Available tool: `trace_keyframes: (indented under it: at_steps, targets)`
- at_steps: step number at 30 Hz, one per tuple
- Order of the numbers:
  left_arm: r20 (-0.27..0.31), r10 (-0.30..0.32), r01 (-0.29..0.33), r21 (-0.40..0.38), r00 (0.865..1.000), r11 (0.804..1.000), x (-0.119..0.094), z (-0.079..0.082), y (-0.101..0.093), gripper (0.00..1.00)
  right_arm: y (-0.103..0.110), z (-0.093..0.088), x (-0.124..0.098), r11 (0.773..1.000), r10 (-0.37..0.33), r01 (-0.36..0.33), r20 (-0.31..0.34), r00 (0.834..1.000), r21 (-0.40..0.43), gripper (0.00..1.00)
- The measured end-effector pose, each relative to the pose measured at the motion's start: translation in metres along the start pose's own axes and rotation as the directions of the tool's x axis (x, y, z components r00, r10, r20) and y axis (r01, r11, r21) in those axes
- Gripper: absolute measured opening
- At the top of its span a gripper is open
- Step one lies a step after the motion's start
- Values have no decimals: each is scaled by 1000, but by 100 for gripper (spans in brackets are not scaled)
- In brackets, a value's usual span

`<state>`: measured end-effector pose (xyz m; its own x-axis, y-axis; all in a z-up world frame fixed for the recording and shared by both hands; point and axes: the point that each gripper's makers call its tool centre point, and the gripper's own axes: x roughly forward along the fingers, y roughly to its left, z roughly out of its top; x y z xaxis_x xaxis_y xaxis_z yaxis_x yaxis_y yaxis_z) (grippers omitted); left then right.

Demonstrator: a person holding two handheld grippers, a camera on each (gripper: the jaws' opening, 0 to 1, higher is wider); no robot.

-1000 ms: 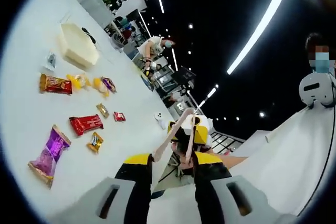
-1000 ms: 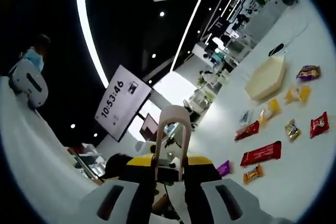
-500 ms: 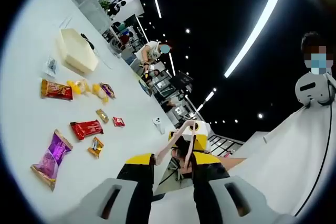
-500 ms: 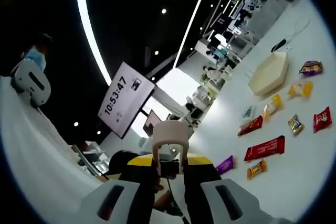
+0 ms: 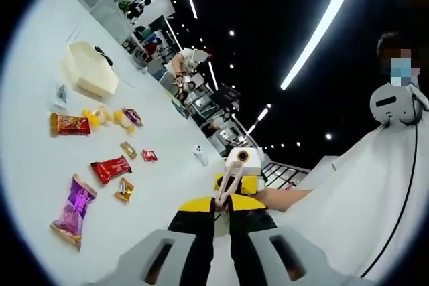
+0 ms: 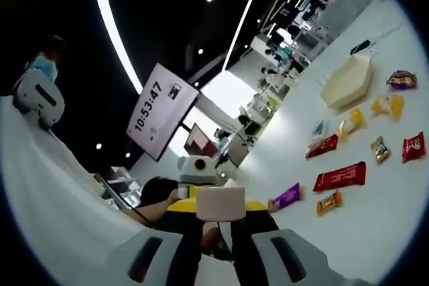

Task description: Place the target food into the container with the food tongs after gripping and lifting it, then release it inside without dropping or visibly crushing the food.

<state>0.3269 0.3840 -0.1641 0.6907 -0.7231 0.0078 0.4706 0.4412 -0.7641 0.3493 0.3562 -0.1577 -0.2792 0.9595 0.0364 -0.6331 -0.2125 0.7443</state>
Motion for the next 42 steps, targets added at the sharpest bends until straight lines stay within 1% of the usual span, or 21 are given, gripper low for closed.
trace_keyframes:
  at_steps: [1, 5, 6, 12, 14, 20, 27, 31, 37, 42]
  targets:
    - [-9, -11, 12, 24, 1000, 1000, -1, -1, -4, 2, 2, -1, -1, 1000, 4, -4, -12, 1000, -8, 14]
    - [-35, -24, 25, 38, 999, 999, -1, -5, -7, 1, 2, -5, -2, 1000, 4, -5, -44, 999, -14, 15]
    - [-48, -26, 28, 43, 999, 999, -1, -7, -7, 1, 2, -6, -2, 1000, 6, -7, -46, 999, -13, 15]
    - [-67, -40, 43, 55, 997, 998, 0, -12, -10, 1, 6, -9, -4, 1000, 14, -15, -45, 999, -15, 15]
    - [-89, -48, 53, 49, 995, 997, 0, -15, -11, 1, 7, -11, -4, 1000, 17, -18, -46, 999, -16, 15]
    - [-116, -64, 71, 56, 991, 996, -1, -18, -15, 1, 11, -14, -4, 1000, 29, -29, -50, 998, -7, 15]
    - [-128, -79, 86, 49, 989, 995, 2, -21, -17, 1, 14, -18, 1, 999, 38, -38, -62, 997, 7, 15]
    - [-127, -79, 86, 51, 989, 995, 3, -21, -17, 1, 14, -19, 3, 999, 39, -39, -79, 996, -1, 15]
    - [-123, -78, 86, 57, 989, 995, 3, -20, -17, 1, 14, -17, 3, 999, 44, -45, -85, 995, -4, 15]
    - [-131, -75, 84, 63, 989, 994, 6, -21, -17, 2, 14, -16, 2, 999, 43, -44, -85, 995, -9, 15]
